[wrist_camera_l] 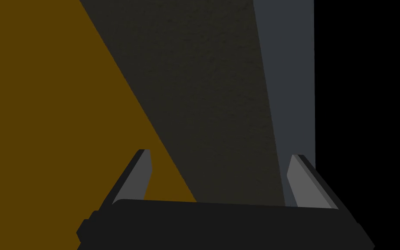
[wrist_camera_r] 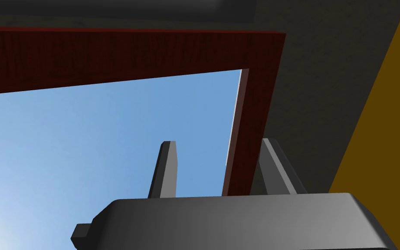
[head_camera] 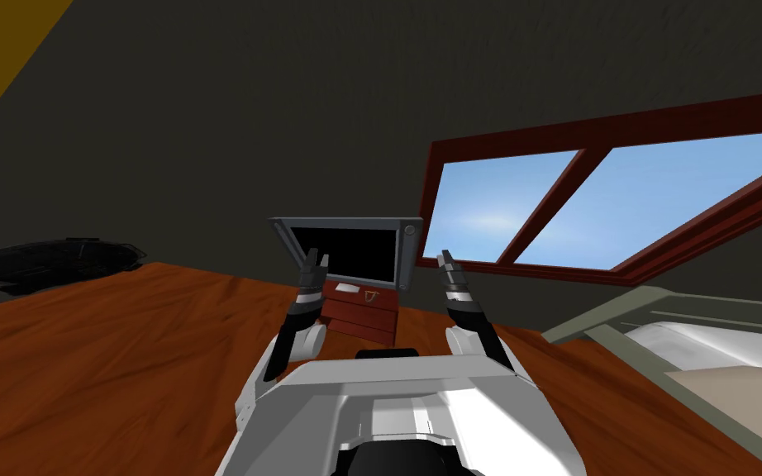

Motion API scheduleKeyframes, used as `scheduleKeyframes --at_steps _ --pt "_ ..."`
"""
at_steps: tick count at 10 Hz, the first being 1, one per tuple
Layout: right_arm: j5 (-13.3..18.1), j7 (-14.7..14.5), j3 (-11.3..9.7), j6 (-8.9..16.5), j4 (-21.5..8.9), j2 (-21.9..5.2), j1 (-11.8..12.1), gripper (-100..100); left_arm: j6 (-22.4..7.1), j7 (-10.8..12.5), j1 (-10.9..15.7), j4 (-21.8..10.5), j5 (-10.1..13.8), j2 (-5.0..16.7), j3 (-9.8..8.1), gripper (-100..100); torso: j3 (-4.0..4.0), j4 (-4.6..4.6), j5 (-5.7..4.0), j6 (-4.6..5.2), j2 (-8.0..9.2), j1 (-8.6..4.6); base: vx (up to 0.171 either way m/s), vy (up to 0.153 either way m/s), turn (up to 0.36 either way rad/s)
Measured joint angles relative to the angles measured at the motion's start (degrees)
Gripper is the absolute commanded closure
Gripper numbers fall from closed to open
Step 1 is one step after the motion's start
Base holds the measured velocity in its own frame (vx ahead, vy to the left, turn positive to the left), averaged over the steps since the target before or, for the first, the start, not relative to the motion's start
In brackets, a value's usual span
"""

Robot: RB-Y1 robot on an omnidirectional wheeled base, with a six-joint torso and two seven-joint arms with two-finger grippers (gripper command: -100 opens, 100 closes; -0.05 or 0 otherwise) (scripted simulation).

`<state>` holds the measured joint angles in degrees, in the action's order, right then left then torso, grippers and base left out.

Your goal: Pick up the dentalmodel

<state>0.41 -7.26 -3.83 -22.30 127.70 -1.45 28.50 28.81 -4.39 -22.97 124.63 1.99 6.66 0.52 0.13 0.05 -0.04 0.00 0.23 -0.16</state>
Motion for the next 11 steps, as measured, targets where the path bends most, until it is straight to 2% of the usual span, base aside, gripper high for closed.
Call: scheduleKeyframes --at_steps 1,11 --pt "0.00 0.00 0.00 0.00 0.00 0.00 0.00 0 -1.07 -0.61 0.11 -0.37 -0.36 -0.07 0.19 -100 -0.01 0.00 0.01 0.00 -0.03 0.04 -0.048 -0.029 0.027" --pt "0.00 0.00 0.00 0.00 0.00 0.00 0.00 0 -14.23 -5.11 7.86 -6.64 -1.80 1.73 -4.21 -100 -0.04 -0.01 0.01 0.00 -0.08 0.04 -0.043 -0.030 0.030"
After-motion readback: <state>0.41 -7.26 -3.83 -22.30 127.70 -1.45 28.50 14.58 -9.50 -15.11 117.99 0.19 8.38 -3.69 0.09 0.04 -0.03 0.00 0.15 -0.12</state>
